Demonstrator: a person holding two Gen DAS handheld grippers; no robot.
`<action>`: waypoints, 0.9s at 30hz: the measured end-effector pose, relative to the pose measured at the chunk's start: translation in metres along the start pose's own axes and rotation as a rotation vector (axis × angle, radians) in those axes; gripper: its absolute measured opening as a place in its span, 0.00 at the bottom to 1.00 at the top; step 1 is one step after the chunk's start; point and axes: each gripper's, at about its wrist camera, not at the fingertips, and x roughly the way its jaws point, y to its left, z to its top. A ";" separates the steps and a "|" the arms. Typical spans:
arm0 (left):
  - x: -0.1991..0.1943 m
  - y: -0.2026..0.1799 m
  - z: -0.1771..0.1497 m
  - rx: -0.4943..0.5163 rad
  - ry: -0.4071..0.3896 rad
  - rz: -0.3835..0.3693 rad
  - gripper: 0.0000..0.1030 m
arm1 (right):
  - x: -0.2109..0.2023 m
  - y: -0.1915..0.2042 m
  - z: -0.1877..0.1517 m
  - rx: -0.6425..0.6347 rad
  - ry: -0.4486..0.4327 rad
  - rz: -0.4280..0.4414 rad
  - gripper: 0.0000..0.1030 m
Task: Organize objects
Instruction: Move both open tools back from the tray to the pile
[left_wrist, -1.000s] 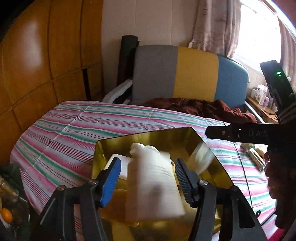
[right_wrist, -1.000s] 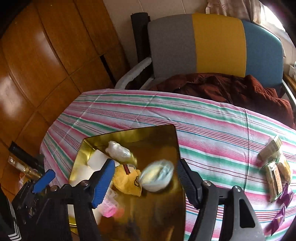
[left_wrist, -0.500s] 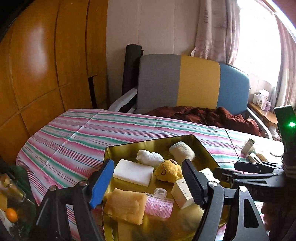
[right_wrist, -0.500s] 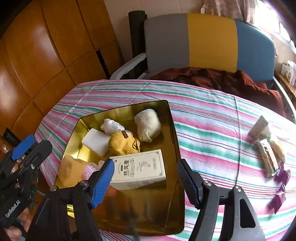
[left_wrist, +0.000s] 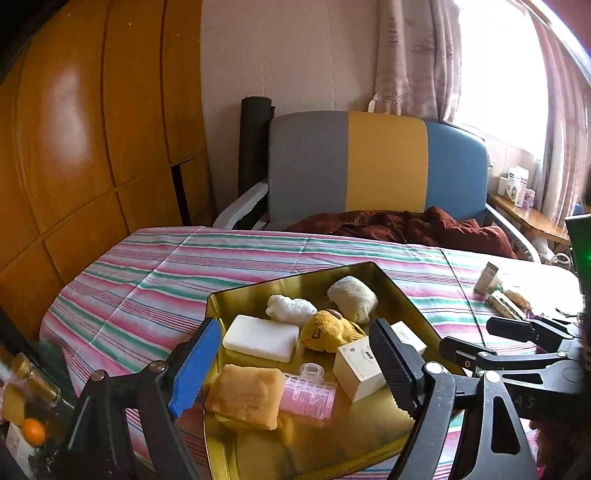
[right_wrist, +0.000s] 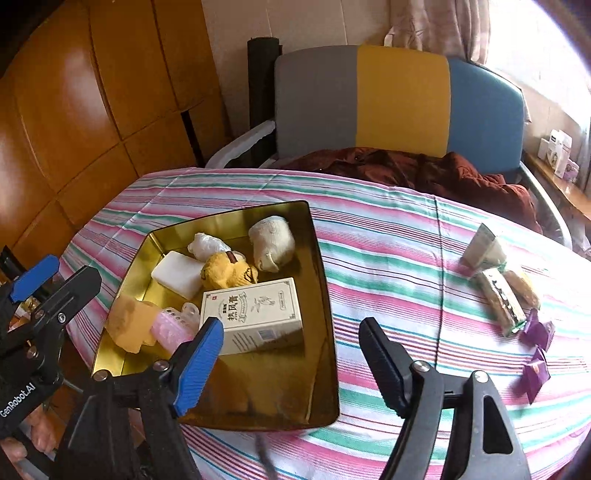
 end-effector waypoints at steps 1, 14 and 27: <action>-0.002 -0.002 -0.001 0.006 -0.003 -0.001 0.82 | -0.002 -0.002 -0.001 0.004 -0.003 -0.001 0.75; -0.018 -0.021 -0.003 0.065 -0.025 -0.020 0.85 | -0.020 -0.015 -0.010 0.025 -0.040 -0.029 0.75; -0.015 -0.045 -0.007 0.134 -0.005 -0.036 0.85 | -0.025 -0.054 -0.016 0.082 -0.044 -0.080 0.76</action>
